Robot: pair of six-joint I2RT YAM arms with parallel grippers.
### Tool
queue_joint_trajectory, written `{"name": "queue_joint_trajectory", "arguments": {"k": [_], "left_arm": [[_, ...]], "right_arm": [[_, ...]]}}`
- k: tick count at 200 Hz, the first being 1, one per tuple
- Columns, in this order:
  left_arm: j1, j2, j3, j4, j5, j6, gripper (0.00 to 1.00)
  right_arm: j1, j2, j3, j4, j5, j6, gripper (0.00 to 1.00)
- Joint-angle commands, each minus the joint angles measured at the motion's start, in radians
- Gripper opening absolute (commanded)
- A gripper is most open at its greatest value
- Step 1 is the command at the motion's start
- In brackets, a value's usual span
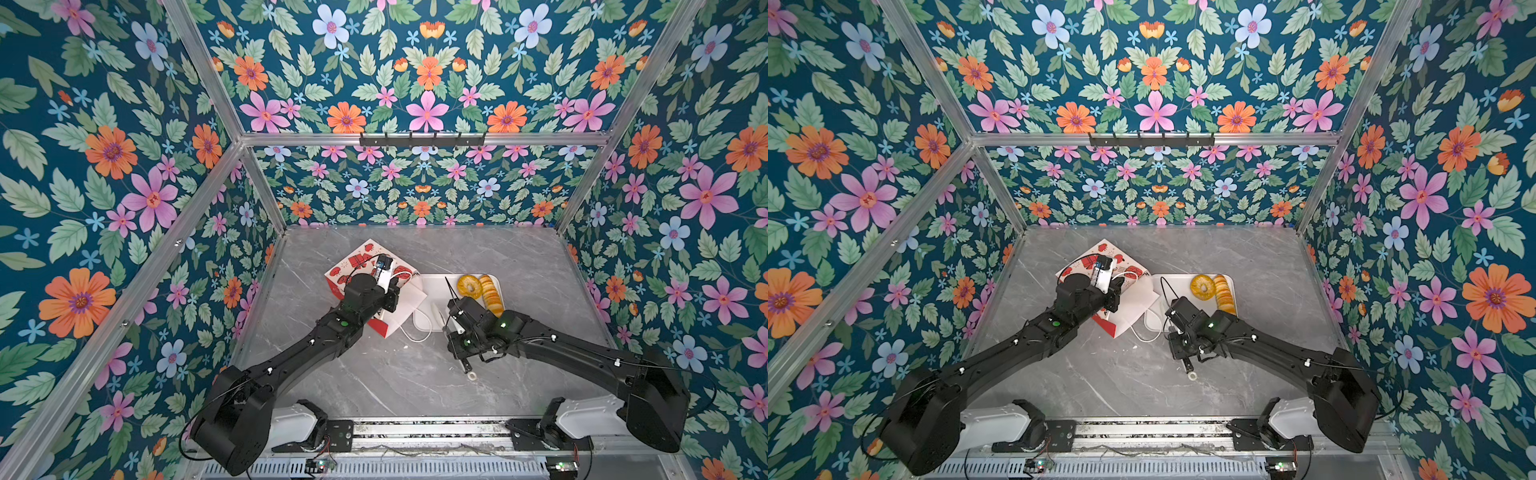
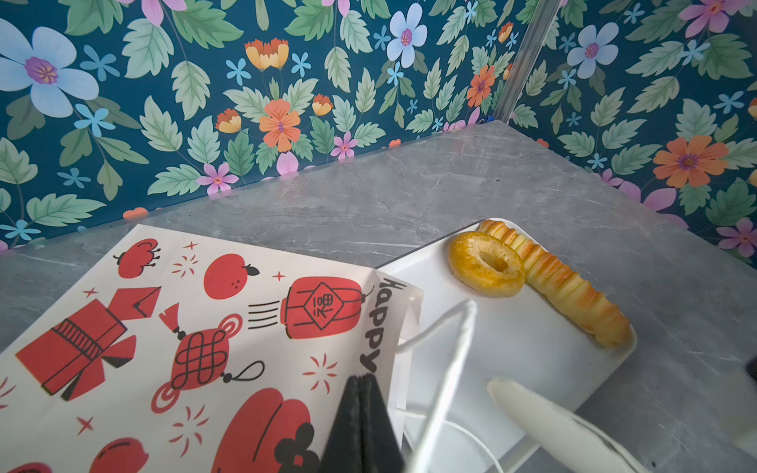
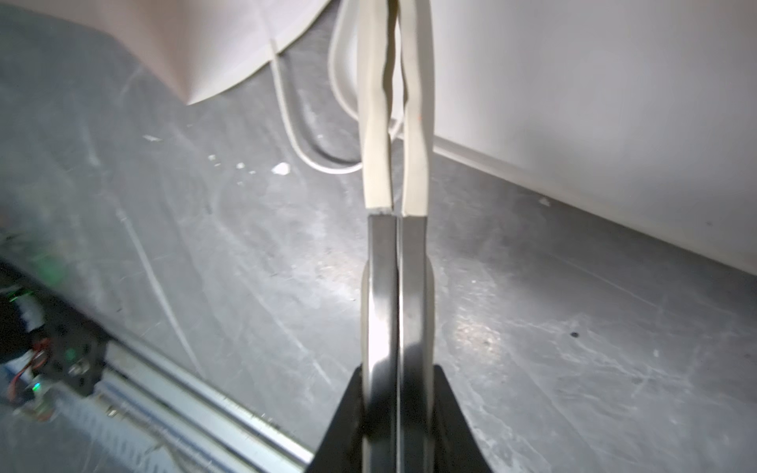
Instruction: Take the fake bread out of the paper bag
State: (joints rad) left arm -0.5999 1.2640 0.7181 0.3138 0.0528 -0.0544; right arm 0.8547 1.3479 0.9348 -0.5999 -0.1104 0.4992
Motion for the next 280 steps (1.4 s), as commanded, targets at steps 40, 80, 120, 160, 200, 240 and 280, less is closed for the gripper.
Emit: {"name": "queue_joint_trajectory", "arguments": {"k": [40, 80, 120, 160, 200, 240, 280], "left_arm": [[0.002, 0.042, 0.093, -0.043, -0.002, 0.111, 0.0], [0.018, 0.07, 0.159, -0.083, 0.023, 0.152, 0.0], [0.027, 0.067, 0.175, -0.105, 0.046, 0.172, 0.0], [0.029, 0.026, 0.153, -0.108, 0.046, 0.166, 0.0], [0.028, 0.008, 0.149, -0.12, 0.045, 0.163, 0.0], [0.029, 0.005, 0.149, -0.128, 0.048, 0.162, 0.0], [0.029, -0.002, 0.148, -0.136, 0.06, 0.153, 0.0]], "right_arm": [[0.0, 0.122, 0.078, 0.201, -0.253, -0.056, 0.08], [-0.001, 0.242, 0.143, 0.324, -0.209, -0.01, 0.04], [-0.006, 0.367, 0.188, 0.414, -0.215, 0.045, 0.16], [-0.04, 0.412, 0.193, 0.509, -0.28, 0.105, 0.28], [-0.08, 0.433, 0.212, 0.529, -0.363, 0.112, 0.29], [-0.103, 0.448, 0.219, 0.541, -0.422, 0.118, 0.33], [-0.107, 0.459, 0.225, 0.562, -0.42, 0.135, 0.35]]}}
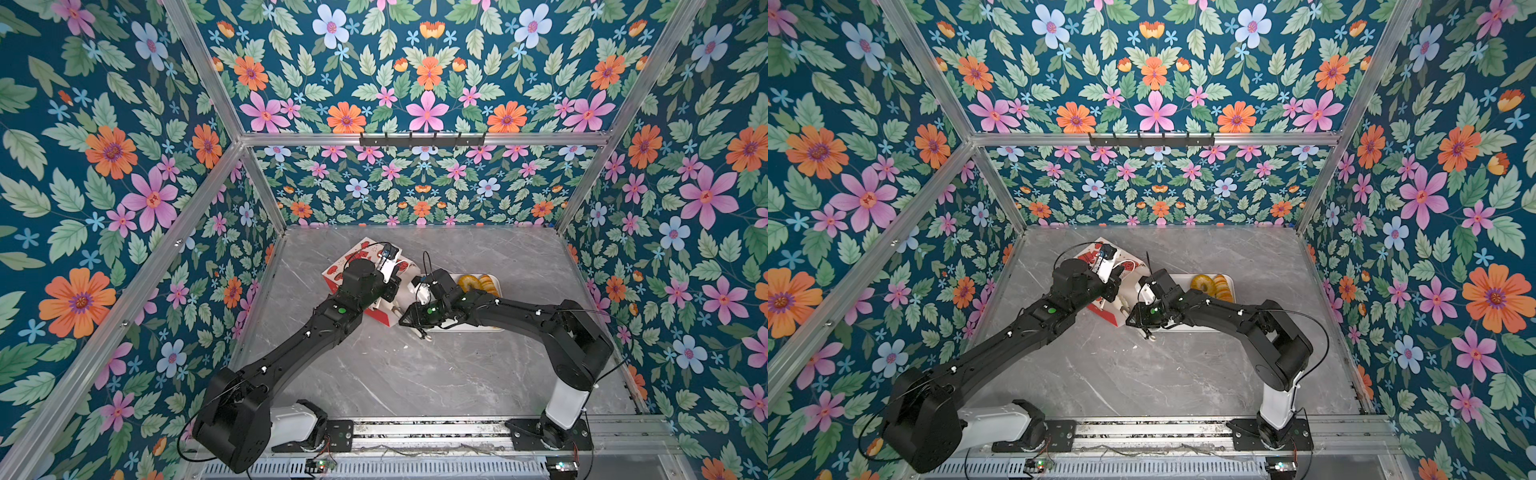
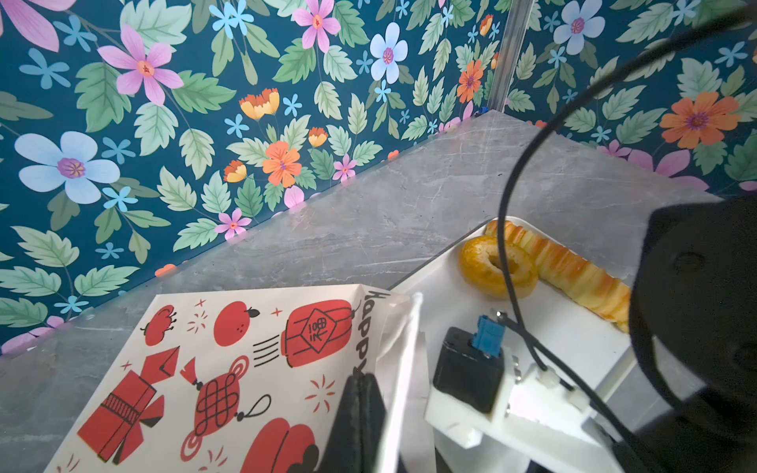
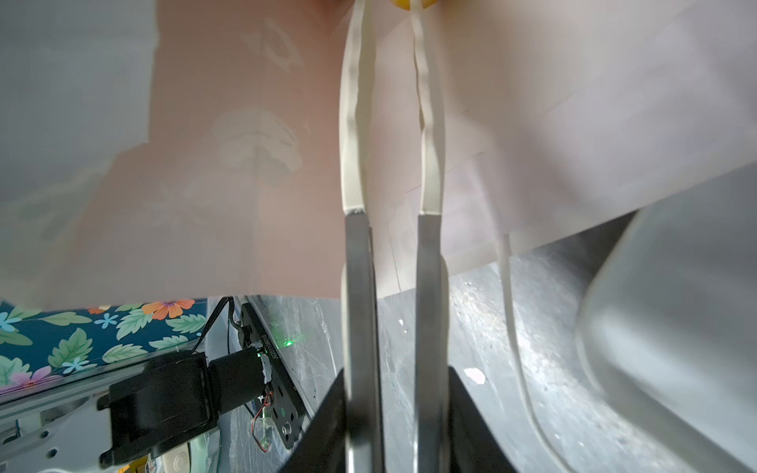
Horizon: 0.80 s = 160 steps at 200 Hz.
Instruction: Take the fake bread out of the paper bag
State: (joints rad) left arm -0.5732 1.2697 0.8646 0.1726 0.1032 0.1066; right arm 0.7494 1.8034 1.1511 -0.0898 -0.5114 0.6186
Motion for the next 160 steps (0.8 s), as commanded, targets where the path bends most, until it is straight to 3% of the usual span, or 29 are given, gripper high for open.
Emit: {"name": "queue_joint_trajectory", "arguments": {"k": [1, 108, 160], "left_arm": [[0.003, -0.007, 0.001, 0.005, 0.01, -0.009, 0.0], [0.003, -0.017, -0.007, -0.007, 0.017, -0.021, 0.0], [0.003, -0.016, -0.004, -0.004, 0.029, -0.029, 0.0]], "right_arm": [[-0.002, 0.004, 0.008, 0.052, -0.019, 0.016, 0.35], [-0.015, -0.067, -0.051, 0.083, 0.114, 0.031, 0.42], [-0.029, -0.037, -0.045, 0.104, 0.11, 0.04, 0.43]]}}
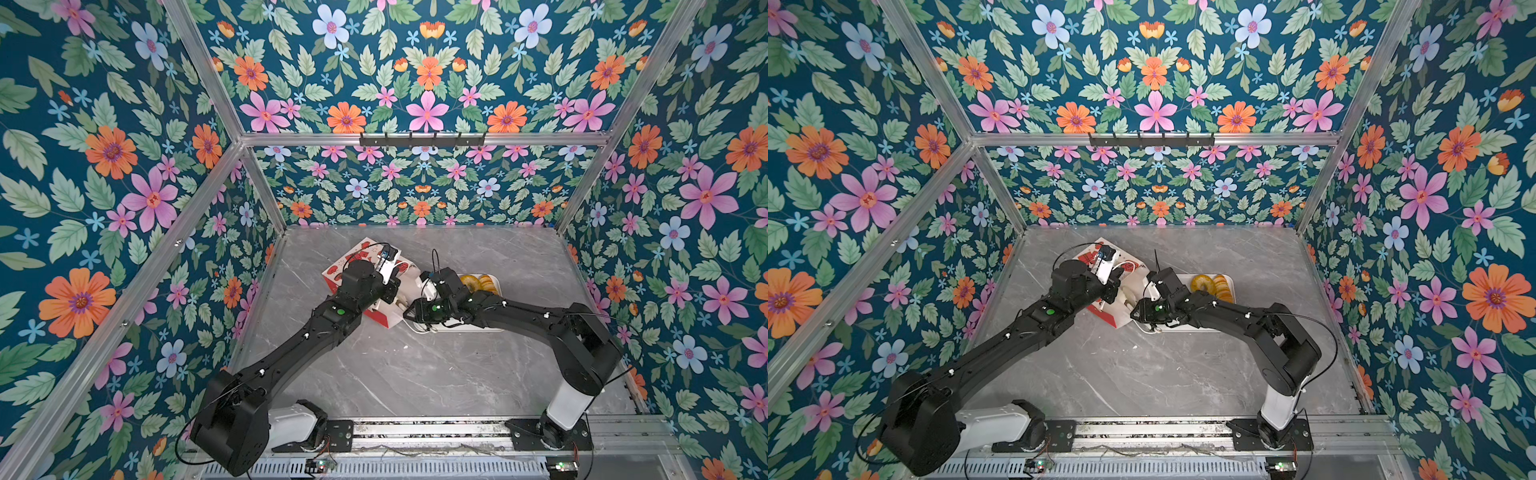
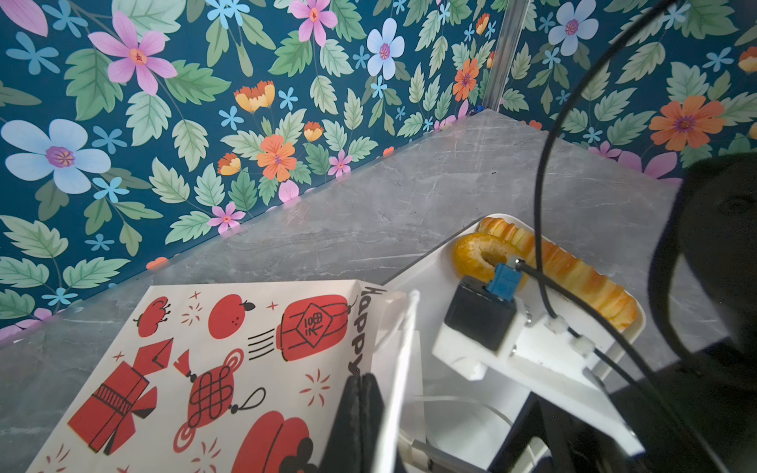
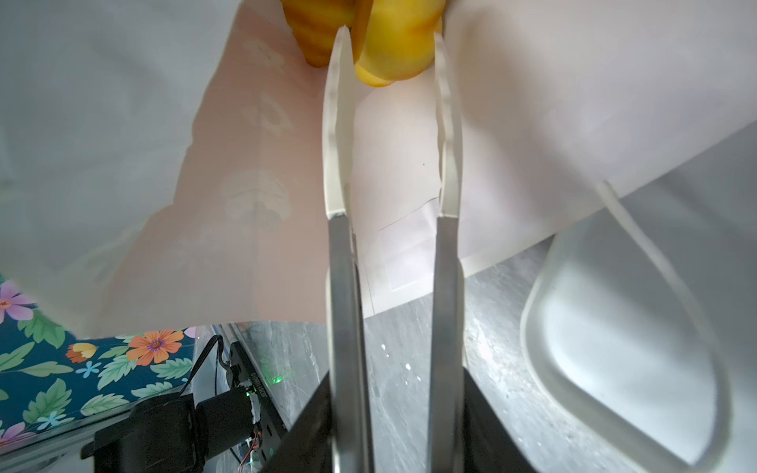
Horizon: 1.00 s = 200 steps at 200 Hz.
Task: Take the fake bread out of the paper bag
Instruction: 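Close the tongs on the yellow bread inside the bag with the right gripper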
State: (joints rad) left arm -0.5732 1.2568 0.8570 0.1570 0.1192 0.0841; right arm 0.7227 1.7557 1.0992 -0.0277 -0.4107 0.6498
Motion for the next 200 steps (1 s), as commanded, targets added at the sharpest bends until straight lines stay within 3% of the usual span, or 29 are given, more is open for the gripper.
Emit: {"name": "queue_joint_trajectory", "arguments": {"k": [1, 200], "left_arm": [[0.002, -0.003, 0.004, 0.013, 0.013, -0.008, 0.0], [0.001, -0.005, -0.004, 0.021, 0.033, -0.03, 0.0]], "right_arm": [[-0.003, 0.011, 0.007, 0.043, 0.009, 0.009, 0.43], [-0.019, 0.144, 0.071, 0.16, -0.093, 0.081, 0.46]]}}
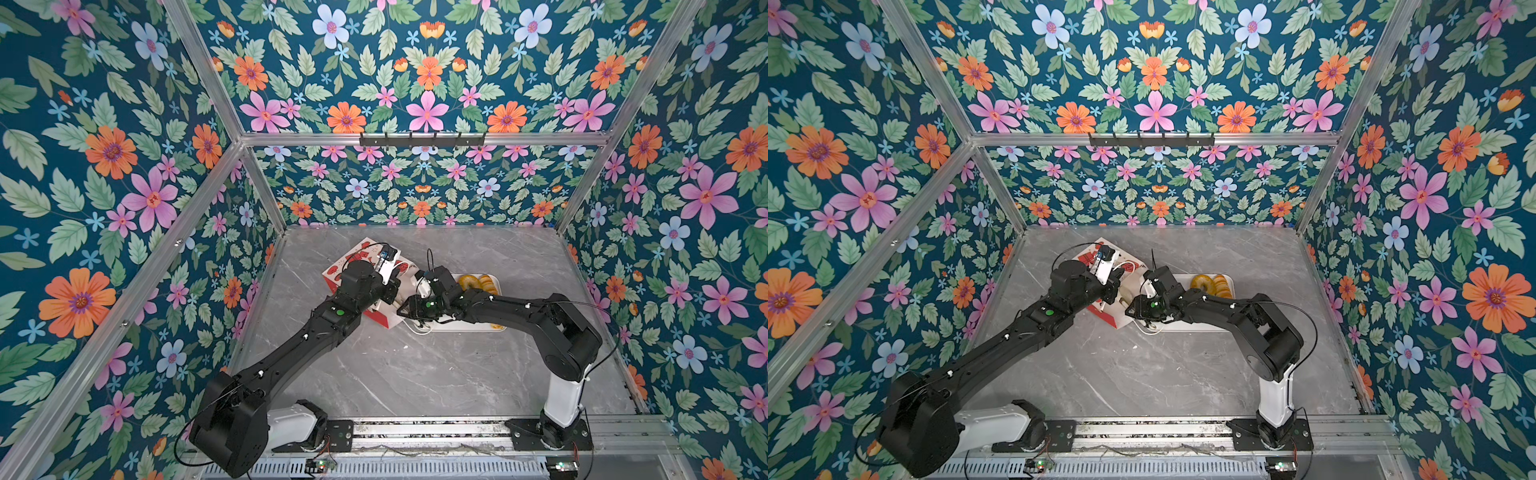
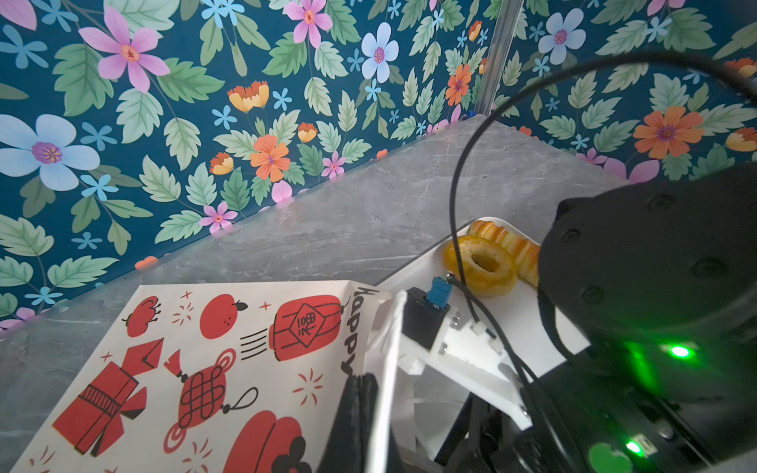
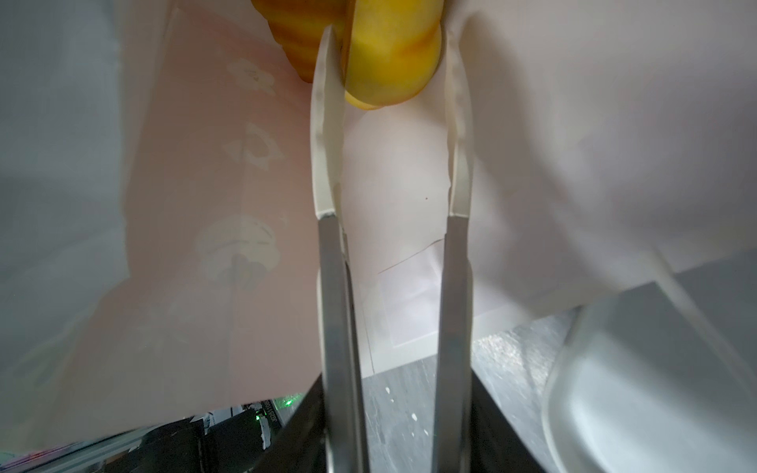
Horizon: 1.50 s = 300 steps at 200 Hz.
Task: Take the fake bread out of the paper bag
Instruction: 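Close the tongs on the yellow bread inside the bag with the right gripper, then pull the yellow bread out of the bag onto the tray with the right gripper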
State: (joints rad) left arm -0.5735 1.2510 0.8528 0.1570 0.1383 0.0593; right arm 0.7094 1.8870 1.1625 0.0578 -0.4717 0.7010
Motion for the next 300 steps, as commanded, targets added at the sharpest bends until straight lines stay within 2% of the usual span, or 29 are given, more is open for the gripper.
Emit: {"name": "queue_joint_trajectory", "arguments": {"k": [1, 27, 55, 74, 115, 144, 174, 223, 259, 300], "left_arm": [[0.001, 0.001, 0.001, 0.021, 0.013, -0.005, 0.0], [0.001, 0.001, 0.0, 0.024, 0.015, -0.006, 0.0], [0.001, 0.001, -0.004, 0.027, 0.014, -0.01, 0.0], [0.001, 0.002, -0.006, 0.027, 0.009, -0.009, 0.0], [0.001, 0.008, -0.012, 0.043, 0.009, -0.01, 0.0], [0.001, 0.016, -0.013, 0.061, 0.011, -0.015, 0.0], [0.002, 0.023, -0.011, 0.065, 0.008, -0.019, 0.0], [0.002, 0.034, -0.018, 0.082, 0.003, -0.024, 0.0], [0.002, 0.038, -0.021, 0.094, 0.001, -0.026, 0.0], [0.003, 0.039, -0.032, 0.108, 0.004, -0.027, 0.0]], "right_arm": [[-0.006, 0.014, 0.008, 0.076, -0.034, 0.03, 0.46], [-0.015, 0.041, 0.01, 0.119, -0.065, 0.049, 0.45], [-0.018, 0.053, 0.012, 0.137, -0.078, 0.054, 0.34], [-0.017, 0.035, -0.001, 0.138, -0.078, 0.052, 0.3], [-0.017, -0.058, -0.068, 0.1, -0.07, 0.036, 0.29], [-0.016, -0.121, -0.115, 0.04, -0.105, 0.03, 0.29], [-0.017, -0.219, -0.194, -0.036, -0.092, 0.008, 0.29], [-0.017, -0.477, -0.291, -0.23, -0.034, -0.045, 0.28], [-0.019, -0.61, -0.308, -0.382, 0.052, -0.067, 0.28], [-0.068, -0.764, -0.363, -0.566, 0.099, -0.101, 0.28]]}}
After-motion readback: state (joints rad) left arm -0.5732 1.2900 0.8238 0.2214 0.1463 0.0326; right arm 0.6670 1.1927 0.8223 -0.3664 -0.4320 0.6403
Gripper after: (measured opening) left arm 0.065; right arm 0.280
